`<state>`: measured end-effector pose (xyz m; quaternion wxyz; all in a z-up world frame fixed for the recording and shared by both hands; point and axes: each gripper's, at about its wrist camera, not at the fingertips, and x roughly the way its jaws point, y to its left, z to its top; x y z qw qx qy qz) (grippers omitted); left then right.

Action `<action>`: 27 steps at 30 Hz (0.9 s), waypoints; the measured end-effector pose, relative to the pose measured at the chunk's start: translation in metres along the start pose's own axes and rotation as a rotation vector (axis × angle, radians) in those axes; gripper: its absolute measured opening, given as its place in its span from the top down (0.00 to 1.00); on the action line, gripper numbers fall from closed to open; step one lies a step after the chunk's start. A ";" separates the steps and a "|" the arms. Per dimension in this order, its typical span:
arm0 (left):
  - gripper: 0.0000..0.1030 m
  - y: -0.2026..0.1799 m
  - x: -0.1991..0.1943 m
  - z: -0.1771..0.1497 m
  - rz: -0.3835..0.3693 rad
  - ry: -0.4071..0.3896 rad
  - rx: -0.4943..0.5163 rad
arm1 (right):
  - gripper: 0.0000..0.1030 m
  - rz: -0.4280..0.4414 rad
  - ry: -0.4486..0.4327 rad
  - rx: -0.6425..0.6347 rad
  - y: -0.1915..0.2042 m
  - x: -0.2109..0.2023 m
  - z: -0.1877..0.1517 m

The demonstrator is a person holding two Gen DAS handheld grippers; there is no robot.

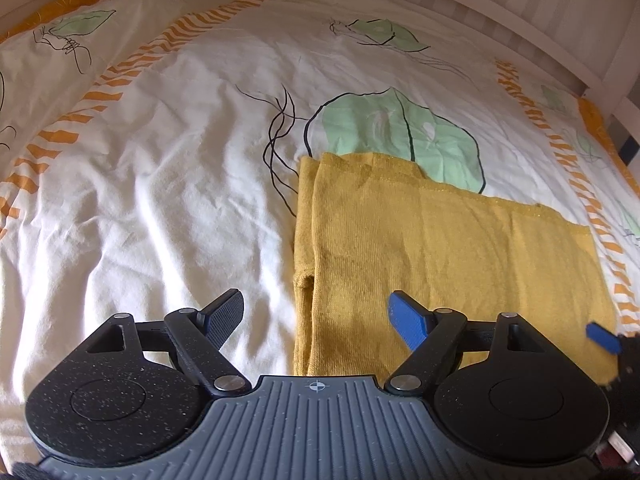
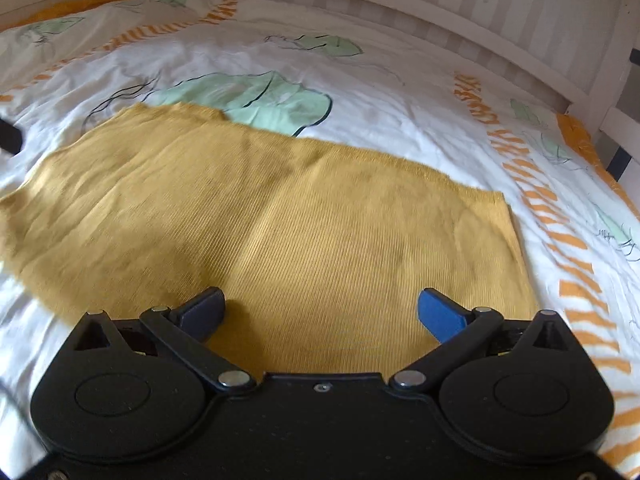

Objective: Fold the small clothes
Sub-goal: 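Grasp the sweater's folded edge with the right tool and lift it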

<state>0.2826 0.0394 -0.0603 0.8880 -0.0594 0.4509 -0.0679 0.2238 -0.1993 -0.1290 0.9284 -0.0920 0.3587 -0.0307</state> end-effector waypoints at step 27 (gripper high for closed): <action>0.24 -0.011 0.014 -0.010 -0.017 0.053 0.029 | 0.00 0.603 0.028 0.876 -0.224 0.045 -0.056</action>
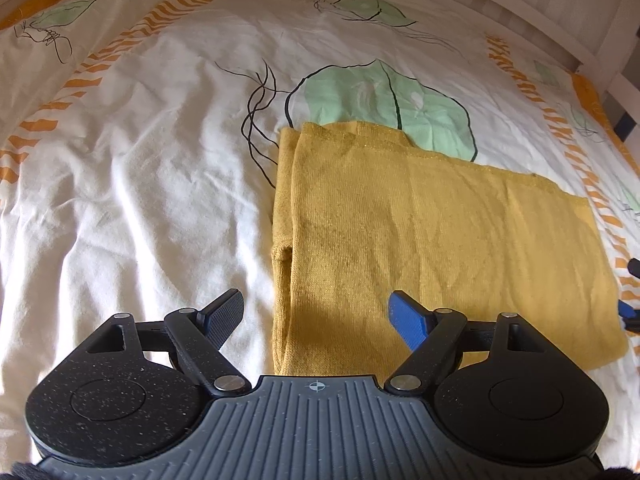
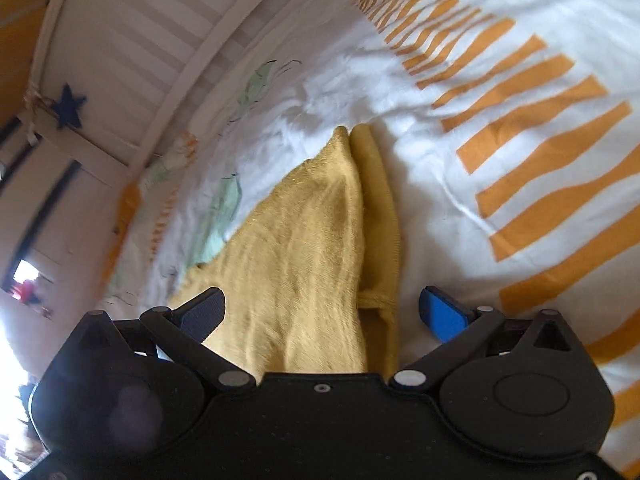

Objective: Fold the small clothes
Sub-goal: 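Grasp the sweater's folded edge with the right tool and lift it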

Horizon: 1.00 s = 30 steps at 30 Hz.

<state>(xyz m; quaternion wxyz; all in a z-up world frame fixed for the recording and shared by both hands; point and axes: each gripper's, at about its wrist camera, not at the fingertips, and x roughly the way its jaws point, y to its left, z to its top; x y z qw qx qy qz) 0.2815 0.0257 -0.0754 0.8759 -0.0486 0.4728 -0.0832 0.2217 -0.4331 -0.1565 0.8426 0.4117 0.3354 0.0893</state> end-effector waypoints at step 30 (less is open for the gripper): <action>0.24 0.015 -0.013 0.009 0.031 -0.043 -0.012 | 0.77 -0.134 0.098 -0.205 0.102 0.019 0.027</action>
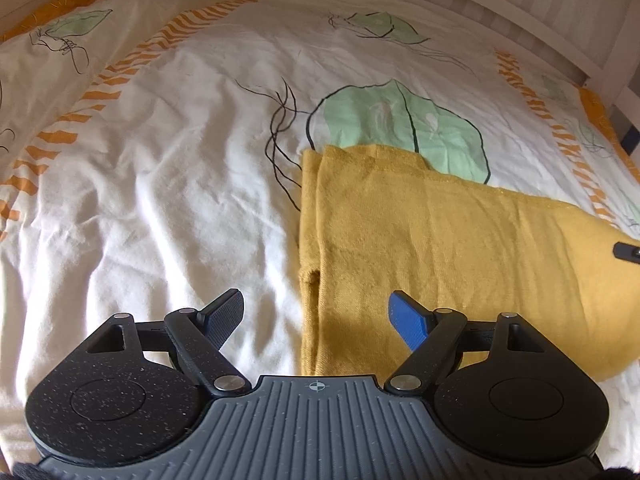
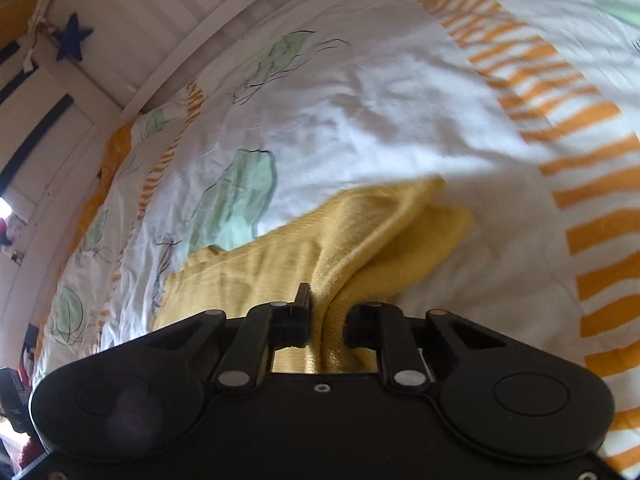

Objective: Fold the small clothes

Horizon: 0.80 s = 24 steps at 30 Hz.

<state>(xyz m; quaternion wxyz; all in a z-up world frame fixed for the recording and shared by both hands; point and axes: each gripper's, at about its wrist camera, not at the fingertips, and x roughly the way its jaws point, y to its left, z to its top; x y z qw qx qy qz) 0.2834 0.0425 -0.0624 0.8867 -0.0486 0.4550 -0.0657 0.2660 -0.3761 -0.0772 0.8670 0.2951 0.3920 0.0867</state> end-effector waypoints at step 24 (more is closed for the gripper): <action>0.24 0.070 -0.016 0.006 -0.004 -0.026 -0.139 | 0.76 -0.046 0.200 -0.184 0.219 0.143 -0.049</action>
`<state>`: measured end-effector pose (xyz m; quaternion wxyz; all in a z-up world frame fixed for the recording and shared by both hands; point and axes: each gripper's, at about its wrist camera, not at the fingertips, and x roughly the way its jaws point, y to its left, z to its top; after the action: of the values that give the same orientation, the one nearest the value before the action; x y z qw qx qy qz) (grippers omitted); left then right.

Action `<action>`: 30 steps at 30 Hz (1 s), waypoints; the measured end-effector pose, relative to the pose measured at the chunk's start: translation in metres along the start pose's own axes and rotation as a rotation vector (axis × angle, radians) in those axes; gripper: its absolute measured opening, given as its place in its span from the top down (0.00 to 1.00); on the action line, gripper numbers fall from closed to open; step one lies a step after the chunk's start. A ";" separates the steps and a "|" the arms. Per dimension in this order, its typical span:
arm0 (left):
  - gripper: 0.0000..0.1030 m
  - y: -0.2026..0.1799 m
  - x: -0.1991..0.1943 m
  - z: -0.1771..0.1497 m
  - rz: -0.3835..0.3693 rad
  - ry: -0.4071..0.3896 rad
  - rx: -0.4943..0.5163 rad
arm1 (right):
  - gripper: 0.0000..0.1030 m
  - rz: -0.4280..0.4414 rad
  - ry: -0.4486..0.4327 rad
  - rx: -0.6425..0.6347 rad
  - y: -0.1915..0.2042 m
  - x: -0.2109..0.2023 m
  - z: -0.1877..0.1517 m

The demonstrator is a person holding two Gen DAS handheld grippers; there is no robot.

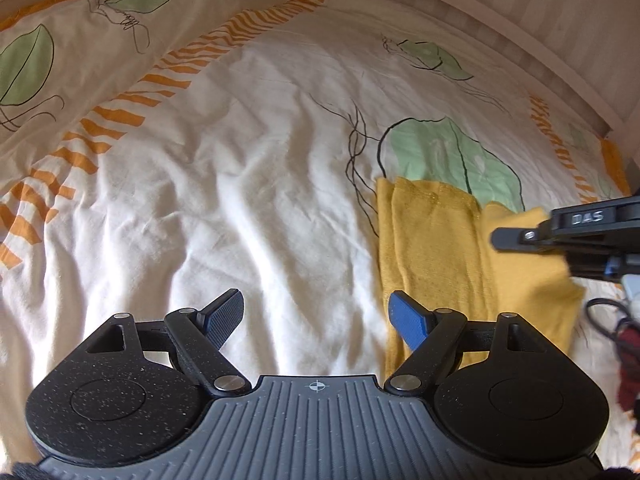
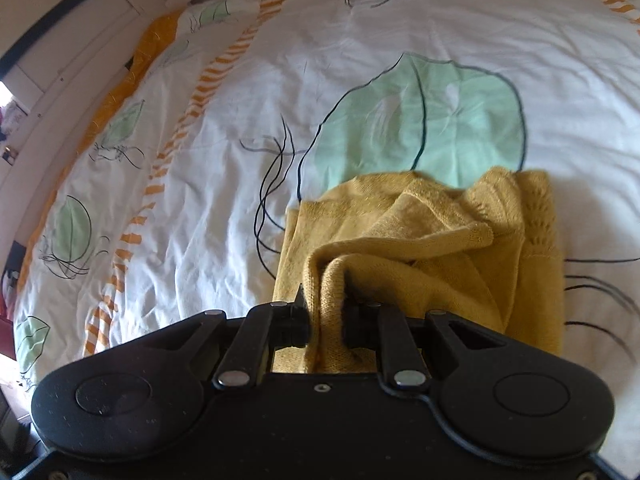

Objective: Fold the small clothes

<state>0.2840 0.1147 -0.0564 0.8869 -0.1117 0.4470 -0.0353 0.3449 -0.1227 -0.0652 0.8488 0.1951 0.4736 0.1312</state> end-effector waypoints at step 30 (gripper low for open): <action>0.24 -0.014 -0.005 -0.004 -0.068 -0.024 0.063 | 0.42 -0.050 -0.132 -0.345 -0.002 -0.059 -0.071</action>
<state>0.2780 0.1016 -0.0519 0.8935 -0.0991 0.4309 -0.0779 0.2534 -0.1340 -0.0555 0.9019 0.0432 0.3920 0.1759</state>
